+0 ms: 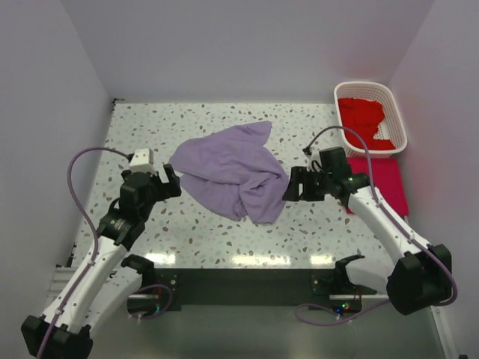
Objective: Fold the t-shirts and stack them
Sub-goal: Move the tshirt to the center of the board
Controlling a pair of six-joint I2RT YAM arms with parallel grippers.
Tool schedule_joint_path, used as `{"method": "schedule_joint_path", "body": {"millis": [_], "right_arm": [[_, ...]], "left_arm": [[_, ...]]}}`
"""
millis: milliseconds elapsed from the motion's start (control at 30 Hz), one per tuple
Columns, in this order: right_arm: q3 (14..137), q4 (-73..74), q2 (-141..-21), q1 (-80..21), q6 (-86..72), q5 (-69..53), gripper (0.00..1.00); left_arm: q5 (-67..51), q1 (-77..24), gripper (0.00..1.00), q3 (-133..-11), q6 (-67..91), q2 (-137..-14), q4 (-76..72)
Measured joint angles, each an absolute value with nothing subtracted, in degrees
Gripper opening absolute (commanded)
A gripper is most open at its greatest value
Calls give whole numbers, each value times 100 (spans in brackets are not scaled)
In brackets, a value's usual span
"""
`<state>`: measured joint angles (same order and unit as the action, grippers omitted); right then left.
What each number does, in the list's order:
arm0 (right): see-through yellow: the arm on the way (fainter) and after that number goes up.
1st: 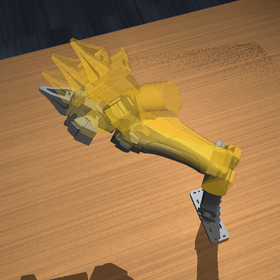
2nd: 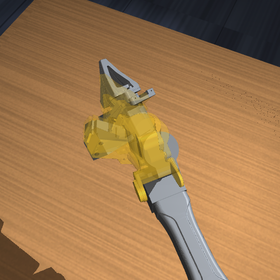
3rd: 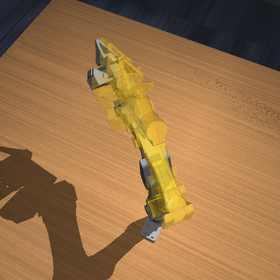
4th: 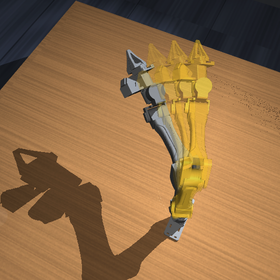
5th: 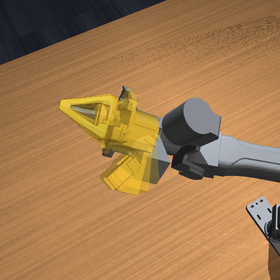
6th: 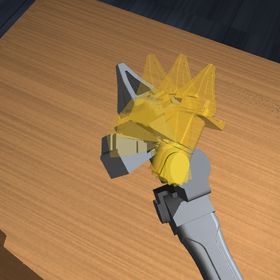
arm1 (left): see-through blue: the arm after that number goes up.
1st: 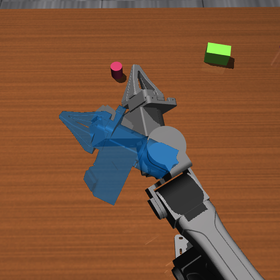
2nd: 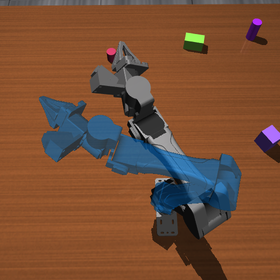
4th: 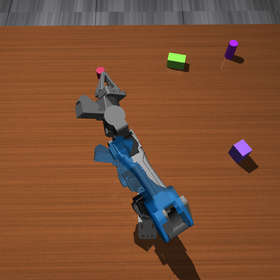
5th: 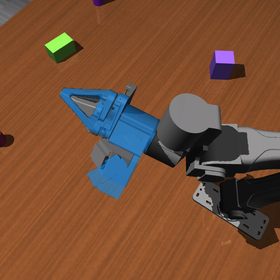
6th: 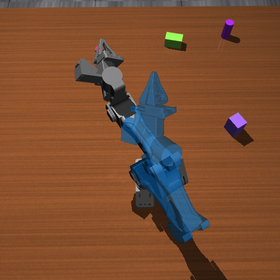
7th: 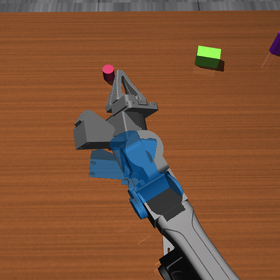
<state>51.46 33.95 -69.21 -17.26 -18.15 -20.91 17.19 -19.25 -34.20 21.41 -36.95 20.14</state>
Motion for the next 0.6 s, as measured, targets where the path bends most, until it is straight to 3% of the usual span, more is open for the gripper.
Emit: {"method": "schedule_joint_path", "body": {"millis": [133,233,600], "right_arm": [[4775,3439,-6326,-1841,-1673,-1999,70],[4755,3227,-6353,-2117,-1610,-1994,70],[5502,2622,-8497,-3789,-1354,-893,68]], "left_arm": [[1269,-1927,98,-3496,2477,-4442,2086],[956,-1962,90,-3503,2790,-5111,2165],[816,-2882,69,-3883,3538,-7391,1990]]}}
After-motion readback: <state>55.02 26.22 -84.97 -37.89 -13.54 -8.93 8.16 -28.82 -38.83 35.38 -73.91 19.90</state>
